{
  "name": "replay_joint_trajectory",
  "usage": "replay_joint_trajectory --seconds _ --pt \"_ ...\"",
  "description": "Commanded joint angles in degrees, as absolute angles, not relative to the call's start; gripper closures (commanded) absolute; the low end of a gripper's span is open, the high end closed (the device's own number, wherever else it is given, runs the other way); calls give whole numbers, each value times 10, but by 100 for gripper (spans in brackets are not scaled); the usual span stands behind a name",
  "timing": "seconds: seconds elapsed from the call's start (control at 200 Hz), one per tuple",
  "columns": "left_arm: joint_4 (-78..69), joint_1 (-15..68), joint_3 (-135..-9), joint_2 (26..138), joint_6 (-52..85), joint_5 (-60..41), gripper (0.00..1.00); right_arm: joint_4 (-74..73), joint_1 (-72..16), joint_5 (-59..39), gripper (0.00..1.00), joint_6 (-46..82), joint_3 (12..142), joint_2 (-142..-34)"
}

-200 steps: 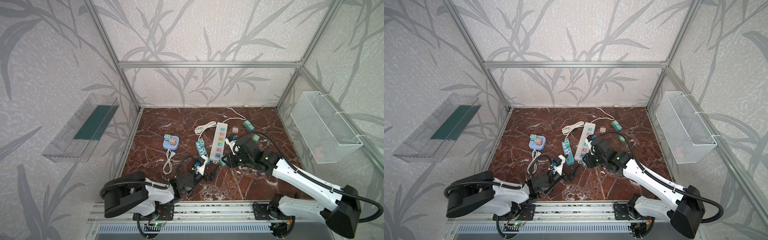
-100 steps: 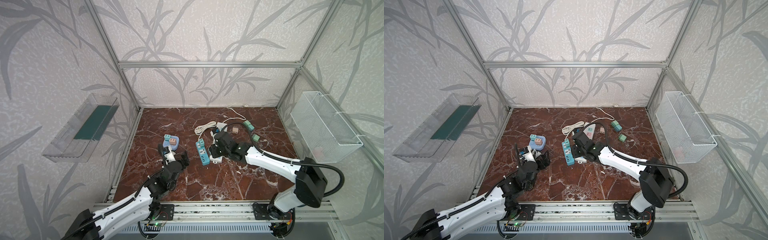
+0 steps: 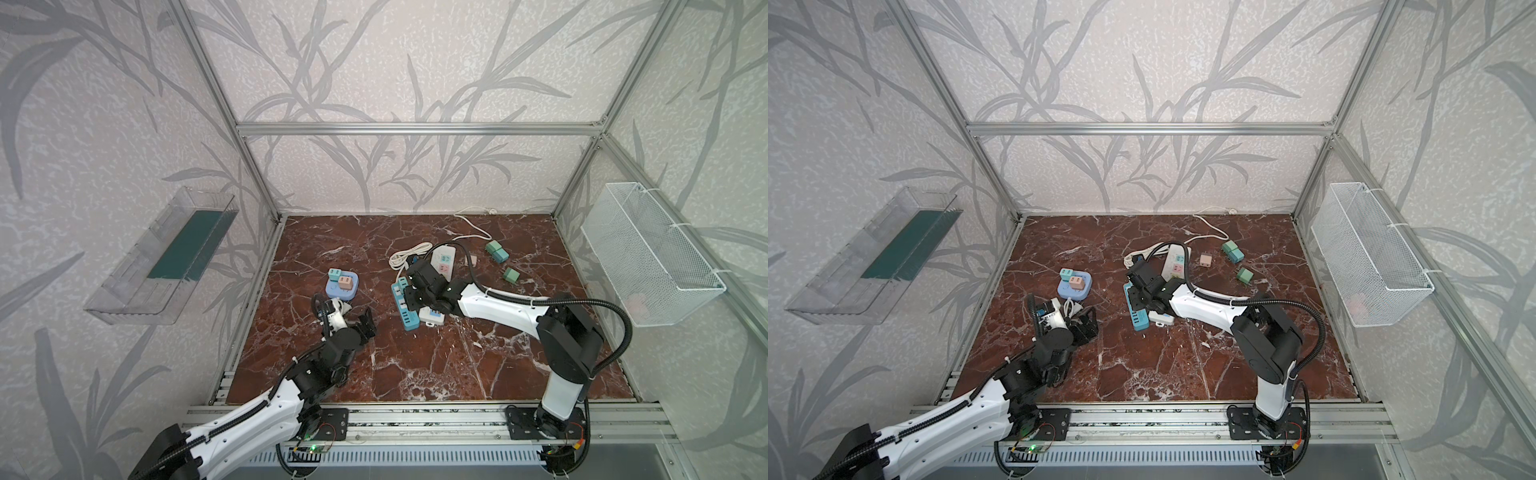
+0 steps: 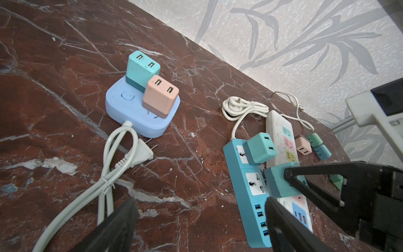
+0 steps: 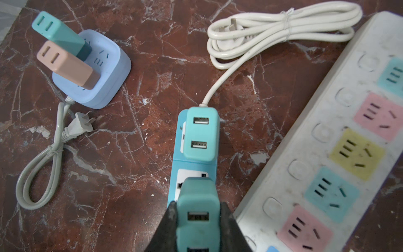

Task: Insert the plug
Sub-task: 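Lower the teal adapter into the teal strip socket beside the plugged adapter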

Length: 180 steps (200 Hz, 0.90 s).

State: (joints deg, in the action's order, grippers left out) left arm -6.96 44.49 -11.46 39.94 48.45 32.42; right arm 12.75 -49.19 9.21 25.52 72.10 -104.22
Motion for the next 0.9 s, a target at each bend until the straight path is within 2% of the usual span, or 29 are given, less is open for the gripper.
replay_joint_trajectory --seconds 0.0,0.59,0.895 --pt "-80 438 -105 394 487 324 8 128 -496 120 92 259 740 -1059" --pt "-74 420 -108 380 483 310 8 203 -502 114 92 265 764 -1062" --pt "-70 417 -105 377 484 306 8 176 -507 124 93 273 751 -1081"
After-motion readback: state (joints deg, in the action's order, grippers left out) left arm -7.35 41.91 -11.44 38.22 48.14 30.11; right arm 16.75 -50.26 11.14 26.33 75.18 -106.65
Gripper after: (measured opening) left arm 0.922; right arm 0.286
